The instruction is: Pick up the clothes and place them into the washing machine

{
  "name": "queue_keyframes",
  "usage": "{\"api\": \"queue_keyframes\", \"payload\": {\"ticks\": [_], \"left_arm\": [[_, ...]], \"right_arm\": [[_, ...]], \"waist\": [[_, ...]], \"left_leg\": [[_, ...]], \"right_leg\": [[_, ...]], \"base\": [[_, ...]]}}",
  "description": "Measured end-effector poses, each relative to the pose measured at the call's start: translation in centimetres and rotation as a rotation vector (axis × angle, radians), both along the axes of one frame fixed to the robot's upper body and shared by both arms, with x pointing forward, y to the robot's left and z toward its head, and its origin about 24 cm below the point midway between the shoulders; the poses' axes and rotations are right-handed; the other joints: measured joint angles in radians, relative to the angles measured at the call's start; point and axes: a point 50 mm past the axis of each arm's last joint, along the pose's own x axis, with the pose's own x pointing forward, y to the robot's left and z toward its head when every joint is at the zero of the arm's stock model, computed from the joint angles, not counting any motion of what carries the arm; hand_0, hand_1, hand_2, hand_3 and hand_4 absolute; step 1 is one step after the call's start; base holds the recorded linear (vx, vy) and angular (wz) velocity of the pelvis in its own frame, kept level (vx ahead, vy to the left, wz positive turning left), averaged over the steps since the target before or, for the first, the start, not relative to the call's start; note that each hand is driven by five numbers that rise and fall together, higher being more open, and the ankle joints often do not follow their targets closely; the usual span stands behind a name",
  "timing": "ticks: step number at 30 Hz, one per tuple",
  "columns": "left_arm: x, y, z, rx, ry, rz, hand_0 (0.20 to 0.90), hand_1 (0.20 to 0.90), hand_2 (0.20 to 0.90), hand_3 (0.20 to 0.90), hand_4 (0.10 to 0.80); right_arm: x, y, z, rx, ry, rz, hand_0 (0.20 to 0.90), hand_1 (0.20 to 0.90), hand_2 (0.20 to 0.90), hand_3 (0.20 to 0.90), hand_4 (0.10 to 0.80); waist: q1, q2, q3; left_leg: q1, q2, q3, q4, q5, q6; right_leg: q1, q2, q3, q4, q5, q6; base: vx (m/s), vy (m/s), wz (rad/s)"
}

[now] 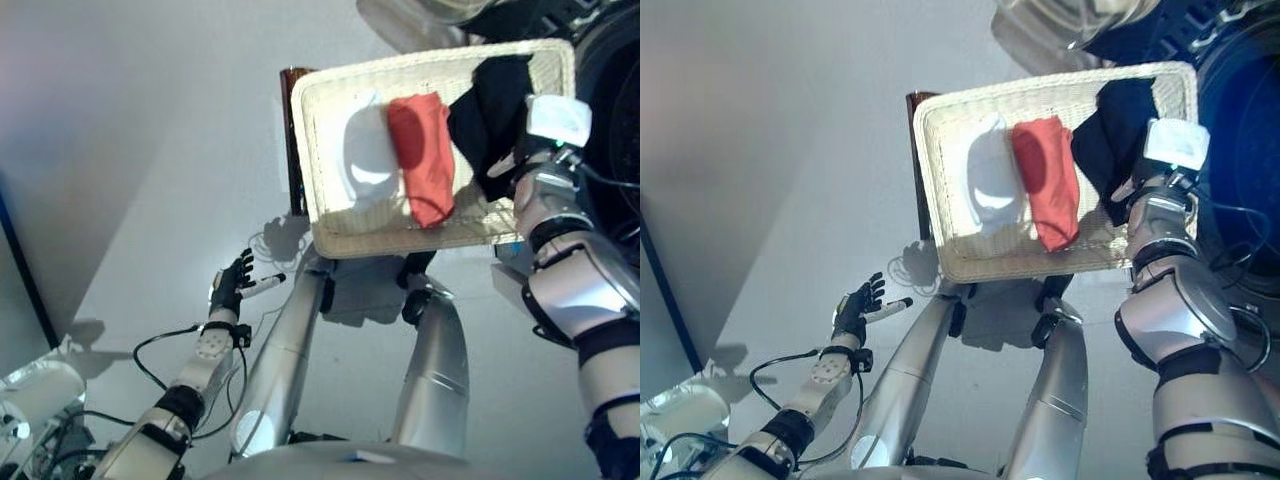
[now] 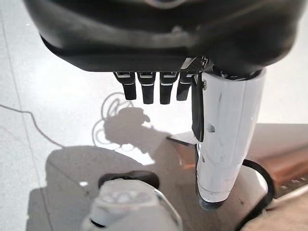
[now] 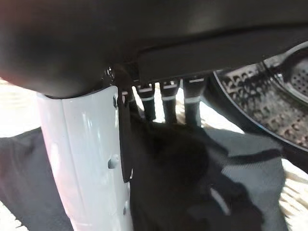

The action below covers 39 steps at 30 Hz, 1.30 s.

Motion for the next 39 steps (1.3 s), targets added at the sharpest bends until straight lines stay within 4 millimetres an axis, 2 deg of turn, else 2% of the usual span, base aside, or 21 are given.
{"api": "queue_keyframes", "payload": {"ticks": [4, 12, 16, 20, 25, 27, 30, 32, 35, 39], "left_arm": [[-0.4, 0.1, -0.3, -0.005, 0.012, 0.007, 0.900, 0.900, 0.900, 0.900, 0.800], [-0.5, 0.1, -0.4, -0.003, 0.018, 0.009, 0.900, 0.900, 0.900, 0.900, 0.800], [-0.6, 0.2, -0.6, 0.002, 0.029, 0.012, 0.900, 0.900, 0.900, 0.900, 0.800], [-0.8, 0.2, -0.9, 0.011, 0.041, 0.008, 0.900, 0.900, 0.900, 0.900, 0.800], [-0.9, 0.2, -1.1, 0.014, 0.048, 0.006, 0.900, 0.900, 0.900, 0.900, 0.800], [-1.0, 0.3, -1.2, 0.016, 0.057, 0.011, 0.900, 0.900, 0.900, 0.900, 0.800], [-1.3, 0.5, -1.7, 0.022, 0.082, 0.019, 0.900, 0.900, 0.900, 0.900, 0.800], [-1.5, 0.6, -1.9, 0.024, 0.091, 0.025, 0.900, 0.900, 0.900, 0.900, 0.800], [-1.4, 0.9, -1.7, 0.022, 0.081, 0.032, 0.900, 0.900, 0.900, 0.900, 0.800], [-1.6, 0.9, -1.9, 0.016, 0.090, 0.025, 0.900, 0.900, 0.900, 0.900, 0.800]], "right_arm": [[0.2, 0.2, 1.2, -0.008, -0.039, 0.000, 0.200, 0.200, 0.200, 0.200, 0.300], [0.3, 0.3, 0.8, -0.029, -0.009, -0.006, 0.200, 0.200, 0.200, 0.200, 0.300], [0.1, 0.3, -0.5, -0.007, 0.037, -0.002, 0.200, 0.200, 0.200, 0.200, 0.300], [-0.1, 1.1, -3.2, 0.033, 0.112, 0.018, 0.200, 0.200, 0.200, 0.200, 0.300], [-0.5, 0.8, -4.5, 0.209, 0.099, -0.001, 0.200, 0.200, 0.200, 0.200, 0.300], [-0.9, 0.5, -5.2, 0.334, 0.063, -0.027, 0.200, 0.200, 0.200, 0.200, 0.300], [-1.4, -0.1, -5.9, 0.628, -0.083, -0.080, 0.200, 0.200, 0.200, 0.200, 0.300], [-1.7, -0.4, -6.2, 0.867, -0.236, -0.112, 0.200, 0.200, 0.200, 0.200, 0.300], [-1.8, -0.3, -6.5, 1.187, -0.468, -0.139, 0.200, 0.200, 0.200, 0.200, 0.300], [-2.3, 0.0, -8.0, 1.628, -0.787, -0.185, 0.200, 0.200, 0.200, 0.200, 0.300]], "waist": [[0.001, 0.008, 0.000], [0.024, 0.014, -0.002], [0.028, 0.018, -0.002], [0.027, 0.028, -0.003], [0.023, 0.042, -0.008], [0.020, 0.044, -0.008], [-0.007, 0.044, -0.007], [-0.016, 0.043, -0.006], [-0.042, 0.042, -0.006], [-0.068, 0.038, -0.004]], "left_leg": [[-0.021, -0.001, 0.000, 0.022, -0.003, 0.000], [-0.011, -0.001, -0.006, 0.016, -0.001, -0.006], [0.031, 0.001, -0.007, -0.001, 0.000, -0.007], [0.102, 0.005, -0.006, -0.050, 0.009, -0.006], [0.179, 0.015, 0.020, -0.135, 0.040, 0.015], [0.224, 0.019, 0.032, -0.171, 0.048, 0.022], [0.297, 0.020, 0.048, -0.218, 0.057, 0.033], [0.346, 0.021, 0.067, -0.252, 0.066, 0.042], [0.379, 0.020, 0.077, -0.293, 0.072, 0.041], [0.413, 0.024, 0.101, -0.336, 0.084, 0.044]], "right_leg": [[-0.024, -0.003, 0.006, 0.028, -0.005, -0.003], [-0.017, 0.000, 0.004, 0.027, -0.004, -0.014], [0.024, 0.005, 0.001, 0.007, -0.001, -0.010], [0.089, 0.012, 0.000, -0.044, 0.012, -0.007], [0.165, 0.031, 0.009, -0.151, 0.067, 0.009], [0.210, 0.037, 0.013, -0.201, 0.089, 0.018], [0.285, 0.045, 0.023, -0.272, 0.121, 0.031], [0.331, 0.052, 0.037, -0.325, 0.152, 0.039], [0.366, 0.056, 0.046, -0.382, 0.173, 0.042], [0.402, 0.067, 0.064, -0.460, 0.214, 0.041]], "base": [[0.003, 0.005, 0.02], [0.000, 0.000, 0.00], [0.001, -0.002, -0.02], [0.002, 0.002, -0.07], [0.001, 0.010, -0.20], [0.013, 0.009, -0.20], [-0.068, 0.005, -0.21], [-0.059, -0.004, -0.31], [-0.001, -0.005, -0.17], [0.003, 0.006, -0.19]]}}
